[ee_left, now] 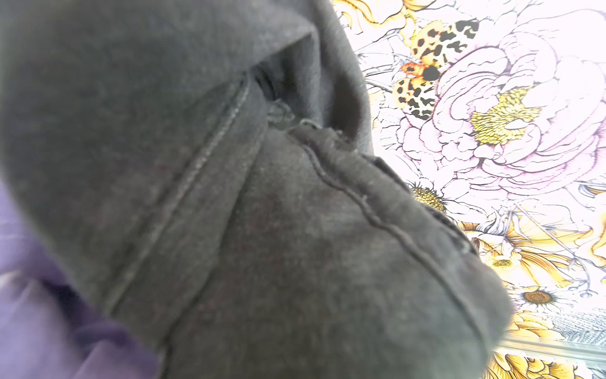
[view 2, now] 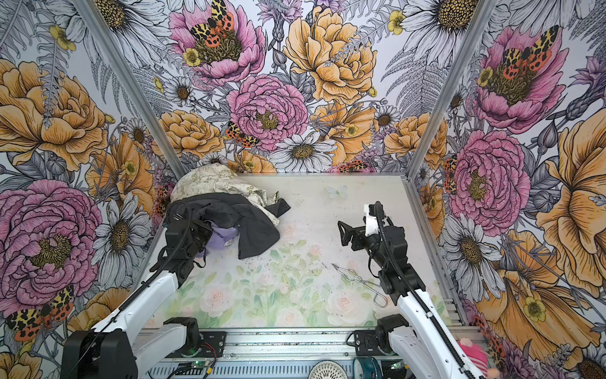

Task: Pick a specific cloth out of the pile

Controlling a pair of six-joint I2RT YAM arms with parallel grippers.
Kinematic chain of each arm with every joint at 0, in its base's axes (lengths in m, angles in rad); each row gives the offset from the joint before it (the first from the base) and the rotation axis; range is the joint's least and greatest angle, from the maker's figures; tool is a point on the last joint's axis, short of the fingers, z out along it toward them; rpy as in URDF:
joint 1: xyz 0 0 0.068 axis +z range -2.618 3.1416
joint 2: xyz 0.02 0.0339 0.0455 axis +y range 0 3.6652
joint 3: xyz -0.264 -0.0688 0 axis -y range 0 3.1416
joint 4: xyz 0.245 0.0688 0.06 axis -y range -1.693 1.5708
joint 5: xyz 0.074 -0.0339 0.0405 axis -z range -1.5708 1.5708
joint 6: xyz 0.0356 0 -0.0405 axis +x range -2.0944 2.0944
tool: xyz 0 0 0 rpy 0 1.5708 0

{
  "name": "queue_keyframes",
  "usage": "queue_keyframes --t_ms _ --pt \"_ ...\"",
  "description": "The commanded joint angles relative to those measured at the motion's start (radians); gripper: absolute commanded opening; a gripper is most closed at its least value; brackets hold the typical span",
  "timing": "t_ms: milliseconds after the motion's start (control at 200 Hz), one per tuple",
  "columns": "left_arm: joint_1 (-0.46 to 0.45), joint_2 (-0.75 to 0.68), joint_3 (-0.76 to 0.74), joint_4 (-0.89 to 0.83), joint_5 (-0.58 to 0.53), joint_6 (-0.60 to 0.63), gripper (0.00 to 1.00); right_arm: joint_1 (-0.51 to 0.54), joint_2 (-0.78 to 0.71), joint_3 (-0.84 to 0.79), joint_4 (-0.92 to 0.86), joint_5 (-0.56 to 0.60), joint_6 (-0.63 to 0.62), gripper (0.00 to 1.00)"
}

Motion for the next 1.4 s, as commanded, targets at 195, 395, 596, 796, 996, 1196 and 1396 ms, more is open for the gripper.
queue_keyframes --t_ms 195,395,596,796,996,1196,1396 --pt "0.0 -0.017 0.104 0.04 0.005 0.053 0.0 0.009 0.001 0.007 0.011 -0.016 0.014 1.0" --pt "0.01 -0.033 0.143 0.01 -0.002 0.07 0.0 0.009 0.006 0.008 0.011 -0.022 0.018 1.0" --pt "0.019 -0.033 0.178 0.0 -0.002 0.08 0.0 0.009 0.009 0.007 0.011 -0.026 0.017 0.99" --pt "0.02 -0.03 0.222 -0.007 0.006 0.091 0.0 0.009 0.005 0.007 0.012 -0.03 0.019 0.99" --pt "0.02 -0.036 0.255 -0.02 0.008 0.098 0.0 0.009 0.011 0.013 0.011 -0.033 0.024 1.0" --pt "0.02 -0.056 0.281 -0.033 0.005 0.1 0.0 0.009 0.014 0.018 0.011 -0.04 0.031 0.99" --pt "0.021 -0.07 0.315 -0.055 0.003 0.109 0.0 0.009 0.014 0.019 0.011 -0.045 0.033 1.0"
